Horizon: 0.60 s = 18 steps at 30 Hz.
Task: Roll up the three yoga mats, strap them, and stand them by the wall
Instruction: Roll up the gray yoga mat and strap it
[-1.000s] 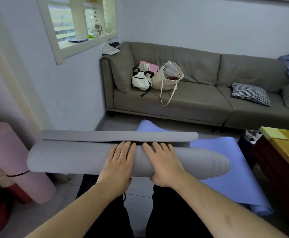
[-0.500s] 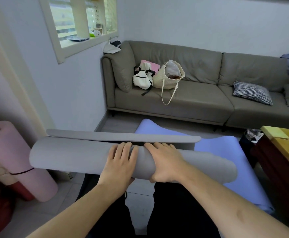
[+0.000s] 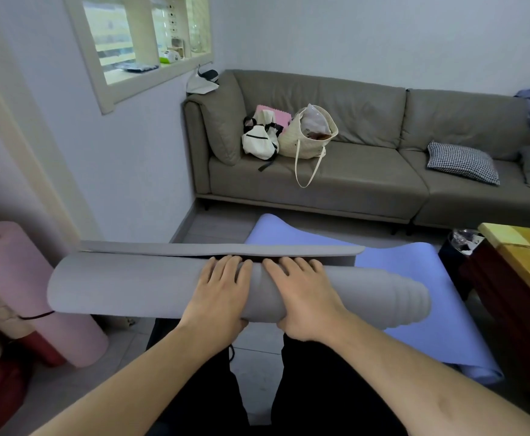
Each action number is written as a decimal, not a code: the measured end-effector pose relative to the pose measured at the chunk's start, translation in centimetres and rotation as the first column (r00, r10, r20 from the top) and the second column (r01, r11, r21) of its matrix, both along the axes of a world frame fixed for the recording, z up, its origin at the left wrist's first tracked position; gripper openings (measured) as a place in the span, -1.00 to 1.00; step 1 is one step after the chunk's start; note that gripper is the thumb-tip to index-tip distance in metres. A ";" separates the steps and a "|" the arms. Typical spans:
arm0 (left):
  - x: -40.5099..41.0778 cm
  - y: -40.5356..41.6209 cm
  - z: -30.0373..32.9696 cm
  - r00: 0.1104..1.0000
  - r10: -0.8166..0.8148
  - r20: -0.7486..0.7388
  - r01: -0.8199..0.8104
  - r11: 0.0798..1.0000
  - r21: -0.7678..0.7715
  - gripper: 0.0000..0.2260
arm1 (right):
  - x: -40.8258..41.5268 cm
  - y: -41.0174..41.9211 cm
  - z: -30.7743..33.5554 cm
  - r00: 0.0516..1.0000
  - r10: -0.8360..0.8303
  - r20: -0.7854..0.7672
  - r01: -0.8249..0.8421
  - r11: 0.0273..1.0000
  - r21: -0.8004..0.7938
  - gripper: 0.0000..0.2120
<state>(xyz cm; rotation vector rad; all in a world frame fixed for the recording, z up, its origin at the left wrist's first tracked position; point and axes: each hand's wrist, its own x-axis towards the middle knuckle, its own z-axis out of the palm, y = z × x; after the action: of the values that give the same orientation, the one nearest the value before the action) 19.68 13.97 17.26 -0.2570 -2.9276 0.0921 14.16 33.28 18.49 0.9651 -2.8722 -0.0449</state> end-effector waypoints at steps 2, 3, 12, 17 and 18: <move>0.5 0.5 -0.2 1.000 -0.003 0.017 0.003 1.000 -0.020 0.06 | -0.3 0.3 0.4 0.999 0.018 0.048 -0.017 1.000 -0.024 0.04; 0.8 0.7 -0.4 1.000 0.008 0.027 -0.008 1.000 -0.030 0.08 | -0.5 0.4 0.6 0.997 0.029 0.072 -0.028 0.999 -0.022 0.04; 0.8 0.8 -0.8 1.000 0.001 -0.029 0.000 0.999 0.037 -0.04 | -1.7 0.6 2.8 0.996 -0.054 0.068 0.079 0.888 -0.453 -0.63; 0.9 0.9 -0.7 0.998 0.035 -0.060 -0.032 0.998 0.045 0.03 | -3.9 -0.3 1.9 0.992 -0.086 0.087 0.113 0.921 -0.373 -0.54; 0.8 1.0 -0.8 0.998 0.037 -0.054 -0.035 0.999 0.040 0.01 | -4.3 -0.4 2.0 0.974 -0.103 0.201 0.176 0.903 -0.392 -0.56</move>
<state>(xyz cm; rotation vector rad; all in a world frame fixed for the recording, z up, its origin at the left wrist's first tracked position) 20.52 14.94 16.50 -0.1932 -2.8767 0.0470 9.88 32.89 20.53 0.7082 -2.9187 0.6348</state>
